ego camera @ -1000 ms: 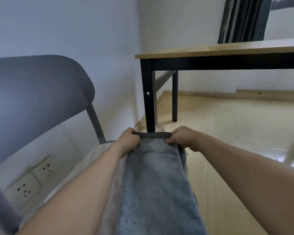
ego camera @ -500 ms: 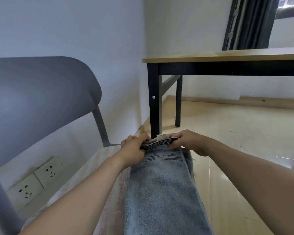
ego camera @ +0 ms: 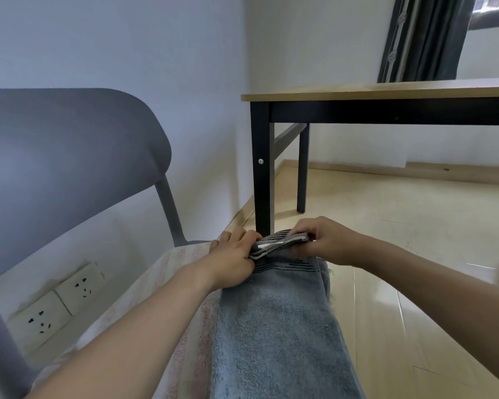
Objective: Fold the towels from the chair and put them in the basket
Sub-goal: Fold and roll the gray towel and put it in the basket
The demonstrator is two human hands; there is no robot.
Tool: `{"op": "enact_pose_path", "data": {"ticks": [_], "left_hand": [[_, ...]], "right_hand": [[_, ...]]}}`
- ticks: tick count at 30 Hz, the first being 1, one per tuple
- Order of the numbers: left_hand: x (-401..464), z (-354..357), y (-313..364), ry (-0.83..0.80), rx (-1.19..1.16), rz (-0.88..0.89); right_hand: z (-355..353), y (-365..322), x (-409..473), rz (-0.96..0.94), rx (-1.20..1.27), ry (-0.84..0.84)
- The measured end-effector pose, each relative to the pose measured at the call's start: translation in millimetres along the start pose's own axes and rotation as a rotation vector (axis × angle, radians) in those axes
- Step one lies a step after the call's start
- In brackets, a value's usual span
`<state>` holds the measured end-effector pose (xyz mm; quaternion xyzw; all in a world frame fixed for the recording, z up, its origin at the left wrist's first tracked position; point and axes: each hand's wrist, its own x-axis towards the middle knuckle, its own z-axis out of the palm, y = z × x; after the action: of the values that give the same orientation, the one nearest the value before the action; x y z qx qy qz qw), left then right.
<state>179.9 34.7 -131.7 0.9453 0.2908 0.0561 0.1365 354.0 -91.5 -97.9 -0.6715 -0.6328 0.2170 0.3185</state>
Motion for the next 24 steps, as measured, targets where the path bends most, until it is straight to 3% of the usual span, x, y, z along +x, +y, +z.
{"op": "enact_pose_path", "data": {"ticks": [3,7,13,16,20,24], "left_hand": [[3,0,8,-0.034,0.024,-0.044],[10,2,24,-0.048,0.181,-0.047],[17,9,34,-0.018,0.333,-0.048],[16,9,32,0.029,0.375,-0.063],[5,1,27,0.122,0.494,-0.063],[-13,-21,26,0.221,0.577,-0.064]], "right_hand": [[9,13,-9,0.138,0.127,0.127],[14,25,-3,0.369,-0.074,0.234],[4,19,8,0.773,-0.067,-0.056],[3,14,13,0.746,0.002,-0.002],[6,-5,12,0.579,-0.28,0.111],[7,-38,5,0.462,-0.529,0.08]]}}
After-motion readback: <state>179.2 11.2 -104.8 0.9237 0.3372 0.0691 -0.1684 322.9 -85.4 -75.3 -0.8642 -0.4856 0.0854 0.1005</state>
